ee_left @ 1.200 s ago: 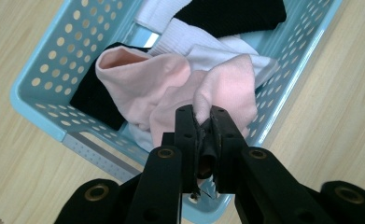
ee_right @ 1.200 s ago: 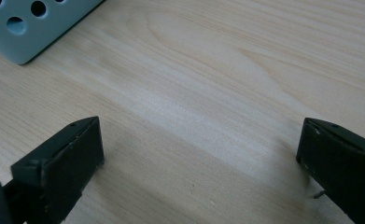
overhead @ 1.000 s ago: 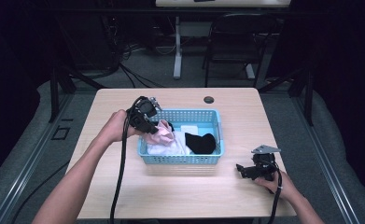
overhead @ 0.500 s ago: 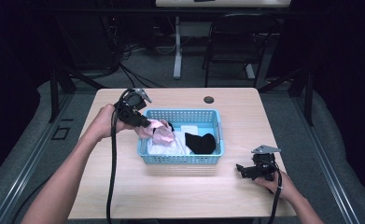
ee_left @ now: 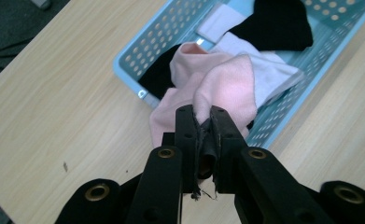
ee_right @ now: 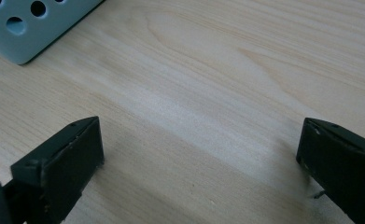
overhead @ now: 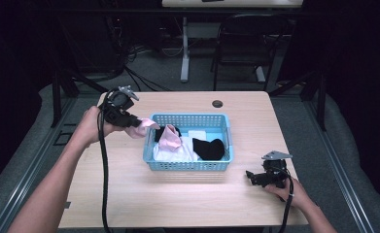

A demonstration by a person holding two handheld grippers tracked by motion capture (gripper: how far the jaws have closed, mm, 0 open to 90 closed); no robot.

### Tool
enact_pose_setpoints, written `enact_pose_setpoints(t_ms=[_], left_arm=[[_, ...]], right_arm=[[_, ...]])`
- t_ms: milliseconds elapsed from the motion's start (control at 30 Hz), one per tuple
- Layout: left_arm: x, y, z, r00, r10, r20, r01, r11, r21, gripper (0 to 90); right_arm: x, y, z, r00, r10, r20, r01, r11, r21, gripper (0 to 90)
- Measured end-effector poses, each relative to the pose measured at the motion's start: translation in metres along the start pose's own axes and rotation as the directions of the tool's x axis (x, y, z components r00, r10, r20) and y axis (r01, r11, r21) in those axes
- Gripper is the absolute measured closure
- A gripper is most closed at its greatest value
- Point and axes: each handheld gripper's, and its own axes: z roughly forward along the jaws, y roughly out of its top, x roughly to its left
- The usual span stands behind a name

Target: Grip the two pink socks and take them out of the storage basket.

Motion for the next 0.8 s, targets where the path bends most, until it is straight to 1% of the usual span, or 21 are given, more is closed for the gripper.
enact_pose_setpoints(t_ms=[67, 100, 133, 233, 267, 300, 333, 400, 433, 500, 533, 567, 600, 633, 667, 700, 733, 767, 800], left_arm=[[0.007, -0.01, -0.002, 0.9994, -0.034, -0.009, 0.034, 0.9994, -0.011, 83.6], [0.007, -0.01, -0.002, 0.9994, -0.034, -0.009, 0.034, 0.9994, -0.011, 83.6], [0.01, -0.015, -0.001, 0.9986, -0.051, -0.013, 0.051, 0.9986, -0.012, 83.6], [0.016, -0.024, 0.002, 0.9966, -0.08, -0.021, 0.08, 0.9968, -0.005, 83.6], [0.018, -0.029, 0.003, 0.995, -0.097, -0.026, 0.097, 0.9953, -0.004, 83.6], [0.018, -0.029, 0.003, 0.995, -0.097, -0.026, 0.097, 0.9953, -0.004, 83.6], [0.019, -0.032, 0.004, 0.9936, -0.11, -0.027, 0.109, 0.9938, -0.018, 83.6], [0.019, -0.038, 0.006, 0.9917, -0.123, -0.038, 0.122, 0.9923, -0.018, 83.6], [0.019, -0.038, 0.006, 0.9917, -0.123, -0.038, 0.122, 0.9923, -0.018, 83.6], [0.021, -0.042, 0.008, 0.9899, -0.136, -0.042, 0.135, 0.9907, -0.016, 83.6], [0.023, -0.046, 0.01, 0.9857, -0.16, -0.053, 0.159, 0.9871, -0.017, 83.6], [0.023, -0.046, 0.01, 0.9857, -0.16, -0.053, 0.159, 0.9871, -0.017, 83.6], [0.026, -0.051, 0.012, 0.9819, -0.181, -0.055, 0.18, 0.9834, -0.021, 83.6], [0.026, -0.051, 0.012, 0.9819, -0.181, -0.055, 0.18, 0.9834, -0.021, 83.6], [0.03, -0.058, 0.015, 0.9775, -0.202, -0.06, 0.201, 0.9792, -0.025, 83.6], [0.03, -0.058, 0.015, 0.9775, -0.202, -0.06, 0.201, 0.9792, -0.025, 83.6], [0.033, -0.063, 0.018, 0.974, -0.217, -0.063, 0.216, 0.976, -0.024, 83.6], [0.033, -0.063, 0.018, 0.974, -0.217, -0.063, 0.216, 0.976, -0.024, 83.6], [0.036, -0.068, 0.02, 0.9712, -0.227, -0.073, 0.226, 0.9739, -0.015, 83.6]], right_arm=[[0.0, 0.0, 0.0, 1.0, -0.001, 0.002, 0.001, 1.0, 0.001, 0.1], [0.0, 0.0, 0.0, 1.0, -0.001, 0.002, 0.001, 1.0, 0.001, 0.1], [0.0, 0.0, 0.0, 1.0, -0.002, 0.004, 0.002, 1.0, 0.002, 0.1], [-0.001, 0.0, 0.0, 1.0, -0.009, -0.004, 0.009, 1.0, 0.006, 0.1], [0.0, 0.0, 0.0, 1.0, 0.0, 0.001, 0.0, 1.0, 0.001, 0.1], [0.0, 0.0, 0.0, 1.0, 0.0, 0.001, 0.0, 1.0, 0.001, 0.1], [0.0, 0.0, 0.0, 1.0, -0.001, -0.001, 0.001, 1.0, 0.001, 0.1], [0.0, 0.0, 0.0, 1.0, 0.002, 0.002, -0.002, 1.0, 0.001, 0.1], [0.0, 0.0, 0.0, 1.0, 0.002, 0.002, -0.002, 1.0, 0.001, 0.1], [0.0, 0.0, 0.0, 1.0, 0.003, 0.002, -0.003, 1.0, 0.002, 0.1], [0.0, 0.0, 0.0, 1.0, 0.002, 0.002, -0.002, 1.0, 0.001, 0.1], [0.0, 0.0, 0.0, 1.0, 0.002, 0.002, -0.002, 1.0, 0.001, 0.1], [0.0, 0.0, 0.0, 1.0, 0.002, 0.001, -0.002, 1.0, 0.001, 0.1], [0.0, 0.0, 0.0, 1.0, 0.002, 0.001, -0.002, 1.0, 0.001, 0.1], [0.0, 0.0, 0.0, 1.0, 0.001, 0.003, -0.001, 1.0, 0.002, 0.1], [0.0, 0.0, 0.0, 1.0, 0.002, 0.0, -0.002, 1.0, 0.001, 0.1], [0.0, 0.0, 0.0, 1.0, 0.002, 0.0, -0.002, 1.0, 0.001, 0.1], [0.0, 0.0, 0.0, 1.0, 0.002, 0.0, -0.002, 1.0, 0.001, 0.1], [0.0, 0.0, 0.0, 1.0, 0.002, 0.002, -0.002, 1.0, 0.0, 0.1]])
